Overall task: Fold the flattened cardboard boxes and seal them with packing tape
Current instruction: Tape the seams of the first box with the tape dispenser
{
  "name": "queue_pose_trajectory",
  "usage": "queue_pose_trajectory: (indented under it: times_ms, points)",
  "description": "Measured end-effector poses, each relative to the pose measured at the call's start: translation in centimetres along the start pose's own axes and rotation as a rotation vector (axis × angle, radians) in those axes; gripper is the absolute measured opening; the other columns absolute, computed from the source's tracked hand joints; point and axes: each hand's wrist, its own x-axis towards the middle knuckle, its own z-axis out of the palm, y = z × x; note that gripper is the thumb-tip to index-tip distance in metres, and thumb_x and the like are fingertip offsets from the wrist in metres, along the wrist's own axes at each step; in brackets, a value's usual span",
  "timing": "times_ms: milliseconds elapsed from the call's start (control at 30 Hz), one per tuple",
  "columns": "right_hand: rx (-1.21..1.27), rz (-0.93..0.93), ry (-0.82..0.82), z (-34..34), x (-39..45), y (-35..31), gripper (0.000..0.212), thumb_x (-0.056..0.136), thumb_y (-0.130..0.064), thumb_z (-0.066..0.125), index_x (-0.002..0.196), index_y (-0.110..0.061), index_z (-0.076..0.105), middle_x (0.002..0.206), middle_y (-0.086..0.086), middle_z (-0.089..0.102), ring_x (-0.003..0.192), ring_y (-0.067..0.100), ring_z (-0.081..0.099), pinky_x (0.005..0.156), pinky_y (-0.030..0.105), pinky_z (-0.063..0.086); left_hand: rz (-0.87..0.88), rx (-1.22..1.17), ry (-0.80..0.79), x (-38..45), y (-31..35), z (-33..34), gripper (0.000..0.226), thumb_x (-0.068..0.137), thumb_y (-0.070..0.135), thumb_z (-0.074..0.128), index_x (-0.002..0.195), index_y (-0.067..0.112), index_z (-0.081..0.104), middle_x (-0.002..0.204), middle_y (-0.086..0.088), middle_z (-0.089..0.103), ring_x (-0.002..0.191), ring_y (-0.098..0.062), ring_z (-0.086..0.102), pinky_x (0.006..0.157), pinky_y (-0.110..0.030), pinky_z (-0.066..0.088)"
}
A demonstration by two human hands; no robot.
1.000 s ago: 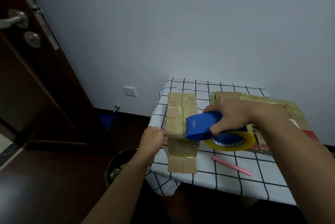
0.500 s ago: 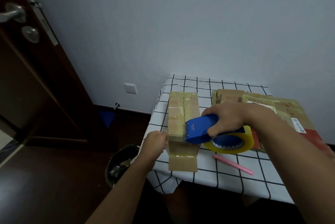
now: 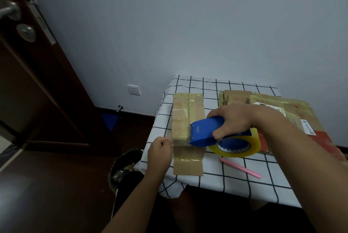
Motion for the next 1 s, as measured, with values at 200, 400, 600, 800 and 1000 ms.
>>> queue_pose_trajectory:
  times_ms: [200,400,600,800,1000]
  points:
    - [-0.024,0.015,0.005,0.0,0.1,-0.1,0.062,0.071,-0.057,0.066,0.127,-0.04,0.048,0.113,-0.009,0.052,0.098,0.014,0.056,0.08,0.032,0.051,0.038,0.075,0.141,-1.1,0.0,1.6,0.048,0.1,0.024,0.046,0.144,0.009,0.035,0.138,-0.007,0.047,0.124,-0.022,0.049,0.096,-0.034,0.046]
    - [-0.019,0.003,-0.006,-0.1,0.2,0.1,0.066,0.066,-0.06,0.064,0.127,-0.039,0.048,0.113,-0.009,0.052,0.098,0.015,0.057,0.085,0.035,0.053,0.83,0.703,-0.052,-0.9,-1.6,0.7,0.059,0.079,0.021,0.041,0.134,0.004,0.052,0.137,-0.013,0.056,0.128,-0.025,0.051,0.105,-0.045,0.045]
    - [-0.004,-0.017,0.02,0.8,0.5,0.7,0.073,0.068,-0.07,0.071,0.129,-0.039,0.046,0.116,-0.007,0.055,0.1,0.017,0.058,0.087,0.035,0.054,0.847,1.007,-0.141,-0.2,-1.6,0.3,0.056,0.079,0.025,0.038,0.129,0.01,0.057,0.134,-0.009,0.057,0.126,-0.025,0.053,0.107,-0.044,0.04]
    - [-0.023,-0.06,0.094,2.0,0.6,2.1,0.078,0.071,-0.071,0.069,0.137,-0.042,0.039,0.12,-0.006,0.055,0.101,0.018,0.056,0.088,0.036,0.052,0.851,1.063,-0.184,-0.1,-1.1,1.3,0.063,0.08,0.025,0.039,0.138,0.003,0.051,0.141,-0.012,0.054,0.132,-0.025,0.05,0.111,-0.04,0.034]
    - [0.013,-0.148,0.185,3.6,-0.1,3.7,0.08,0.081,-0.07,0.061,0.147,-0.058,0.017,0.1,-0.01,0.05,0.084,0.006,0.051,0.073,0.025,0.042,0.899,1.009,-0.169,0.7,-1.2,1.1,0.064,0.071,0.009,0.075,0.132,0.002,0.057,0.132,-0.014,0.06,0.121,-0.028,0.059,0.101,-0.042,0.048]
